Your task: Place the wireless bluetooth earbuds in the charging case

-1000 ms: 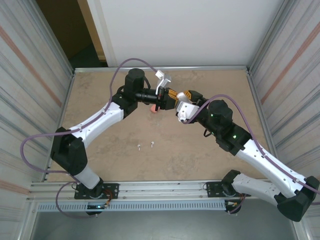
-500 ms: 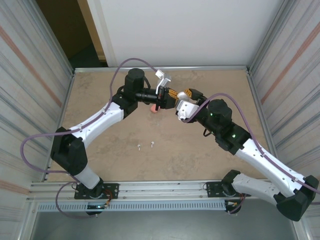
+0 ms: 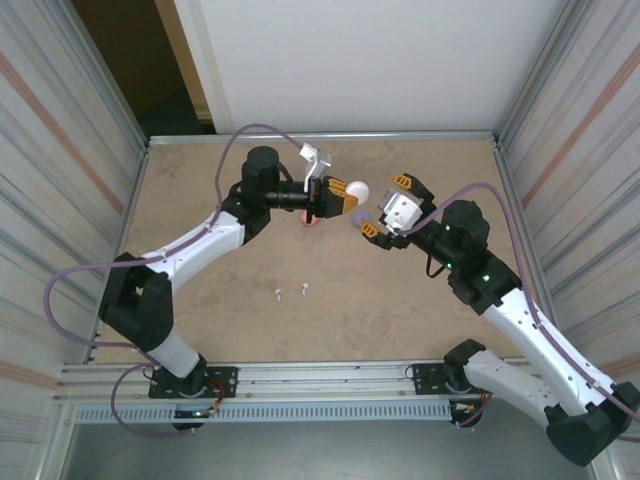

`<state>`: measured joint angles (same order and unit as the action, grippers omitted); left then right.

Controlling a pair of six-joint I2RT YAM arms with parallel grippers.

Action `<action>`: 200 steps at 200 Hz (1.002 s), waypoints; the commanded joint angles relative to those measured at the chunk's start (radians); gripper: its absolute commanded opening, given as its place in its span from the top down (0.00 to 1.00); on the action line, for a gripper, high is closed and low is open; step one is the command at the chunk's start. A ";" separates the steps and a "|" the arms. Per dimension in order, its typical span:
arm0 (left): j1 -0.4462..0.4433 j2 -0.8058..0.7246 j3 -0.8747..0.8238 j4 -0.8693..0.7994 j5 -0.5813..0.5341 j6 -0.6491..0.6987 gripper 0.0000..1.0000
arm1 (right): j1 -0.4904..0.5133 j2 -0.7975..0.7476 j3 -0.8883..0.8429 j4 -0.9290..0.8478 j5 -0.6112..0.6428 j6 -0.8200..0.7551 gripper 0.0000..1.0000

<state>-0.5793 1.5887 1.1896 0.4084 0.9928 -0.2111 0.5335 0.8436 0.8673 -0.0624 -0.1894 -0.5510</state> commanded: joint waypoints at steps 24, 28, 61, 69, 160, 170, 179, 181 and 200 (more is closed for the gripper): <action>0.005 -0.112 -0.175 0.297 -0.074 0.134 1.00 | -0.126 -0.029 -0.073 0.130 -0.330 0.391 0.02; 0.005 -0.118 -0.189 0.315 -0.084 0.144 1.00 | -0.134 -0.029 -0.085 0.157 -0.344 0.419 0.02; 0.004 -0.129 -0.267 0.455 -0.112 0.164 1.00 | -0.163 0.010 -0.150 0.374 -0.443 0.605 0.02; 0.005 -0.126 -0.274 0.478 -0.109 0.163 1.00 | -0.163 0.027 -0.145 0.390 -0.458 0.626 0.02; 0.006 -0.130 -0.297 0.529 -0.100 0.162 1.00 | -0.163 0.188 -0.041 0.432 -0.468 0.666 0.06; 0.005 -0.134 -0.297 0.525 -0.099 0.166 1.00 | -0.163 0.196 -0.035 0.433 -0.466 0.667 0.06; 0.005 -0.136 -0.297 0.522 -0.099 0.168 1.00 | -0.163 0.202 -0.030 0.432 -0.464 0.666 0.06; 0.005 -0.136 -0.297 0.523 -0.099 0.168 1.00 | -0.163 0.203 -0.029 0.433 -0.463 0.666 0.06; 0.005 -0.136 -0.296 0.522 -0.095 0.165 1.00 | -0.163 0.212 -0.023 0.430 -0.457 0.663 0.06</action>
<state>-0.5777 1.4902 0.9024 0.8925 0.8955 -0.0696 0.3771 1.0473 0.8043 0.3408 -0.6376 0.0975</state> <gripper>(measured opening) 0.210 0.937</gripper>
